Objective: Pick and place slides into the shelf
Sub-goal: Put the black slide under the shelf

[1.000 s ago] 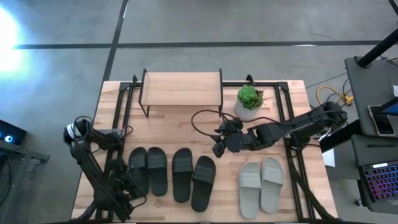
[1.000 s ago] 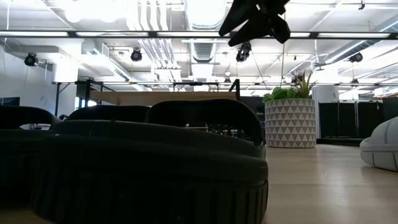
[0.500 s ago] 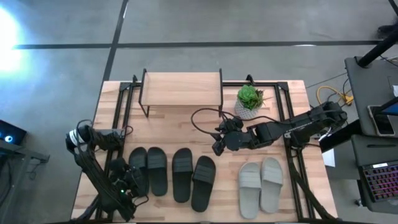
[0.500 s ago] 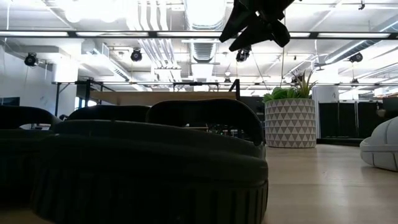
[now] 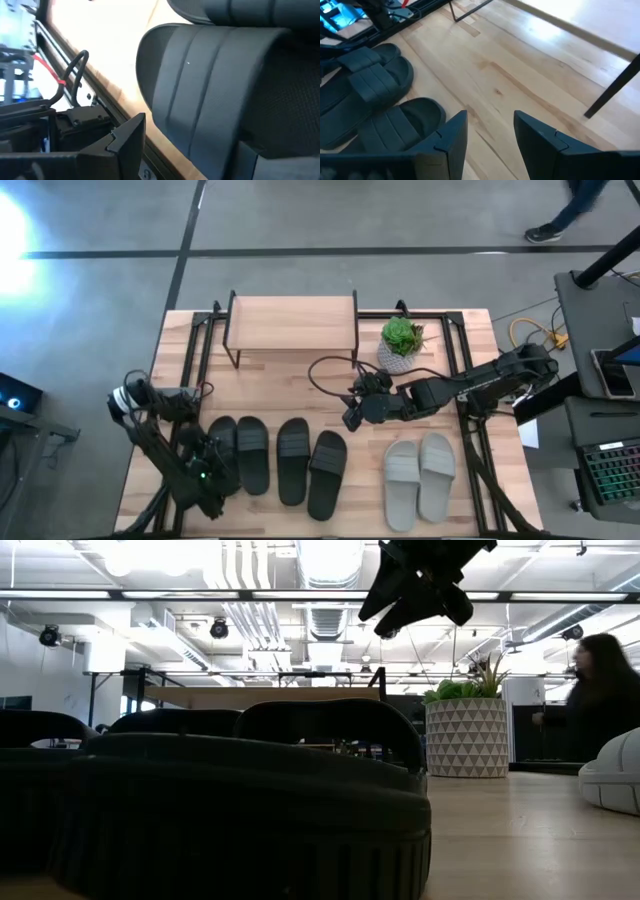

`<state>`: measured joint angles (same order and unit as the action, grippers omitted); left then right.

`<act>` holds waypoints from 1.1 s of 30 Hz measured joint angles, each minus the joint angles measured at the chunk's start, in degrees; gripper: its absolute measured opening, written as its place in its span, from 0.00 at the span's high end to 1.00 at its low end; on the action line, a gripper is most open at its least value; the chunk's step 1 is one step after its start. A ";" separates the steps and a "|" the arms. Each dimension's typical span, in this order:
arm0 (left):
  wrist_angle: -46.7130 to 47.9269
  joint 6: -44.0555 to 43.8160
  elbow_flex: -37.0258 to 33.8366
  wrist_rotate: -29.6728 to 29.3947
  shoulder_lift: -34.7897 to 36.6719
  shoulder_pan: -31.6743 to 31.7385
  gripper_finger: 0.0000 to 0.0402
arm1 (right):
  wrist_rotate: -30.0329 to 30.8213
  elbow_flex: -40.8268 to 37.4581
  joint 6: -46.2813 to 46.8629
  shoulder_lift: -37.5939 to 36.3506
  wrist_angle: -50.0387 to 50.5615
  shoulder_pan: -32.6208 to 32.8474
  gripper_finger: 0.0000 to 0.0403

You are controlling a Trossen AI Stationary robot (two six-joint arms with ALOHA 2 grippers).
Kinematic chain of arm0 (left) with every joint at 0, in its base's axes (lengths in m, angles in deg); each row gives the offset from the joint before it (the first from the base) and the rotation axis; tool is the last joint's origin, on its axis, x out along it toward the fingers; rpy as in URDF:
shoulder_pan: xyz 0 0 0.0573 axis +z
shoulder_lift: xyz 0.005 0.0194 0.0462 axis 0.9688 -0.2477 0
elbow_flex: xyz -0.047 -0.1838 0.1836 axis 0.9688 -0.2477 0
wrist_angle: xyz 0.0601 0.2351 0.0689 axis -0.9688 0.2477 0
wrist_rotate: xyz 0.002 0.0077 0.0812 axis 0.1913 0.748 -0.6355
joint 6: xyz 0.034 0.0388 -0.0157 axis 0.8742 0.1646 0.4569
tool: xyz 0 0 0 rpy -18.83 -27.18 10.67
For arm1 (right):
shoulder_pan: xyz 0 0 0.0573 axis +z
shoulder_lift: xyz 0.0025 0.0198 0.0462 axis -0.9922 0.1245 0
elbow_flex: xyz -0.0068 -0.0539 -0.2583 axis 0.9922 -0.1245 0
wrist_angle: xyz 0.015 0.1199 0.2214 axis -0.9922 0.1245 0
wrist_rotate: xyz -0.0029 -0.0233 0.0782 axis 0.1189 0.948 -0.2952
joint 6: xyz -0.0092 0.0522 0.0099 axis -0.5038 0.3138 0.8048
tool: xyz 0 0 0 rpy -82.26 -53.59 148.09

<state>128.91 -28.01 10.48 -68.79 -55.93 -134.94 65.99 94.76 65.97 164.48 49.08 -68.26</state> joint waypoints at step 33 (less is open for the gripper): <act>-13.18 -1.31 -14.33 -12.31 10.15 1.94 0.83 | -1.87 -1.55 3.66 0.00 -0.06 -1.45 0.62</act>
<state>115.73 -29.32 -3.85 -81.10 -45.78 -133.00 64.12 93.21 69.63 164.48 49.02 -69.72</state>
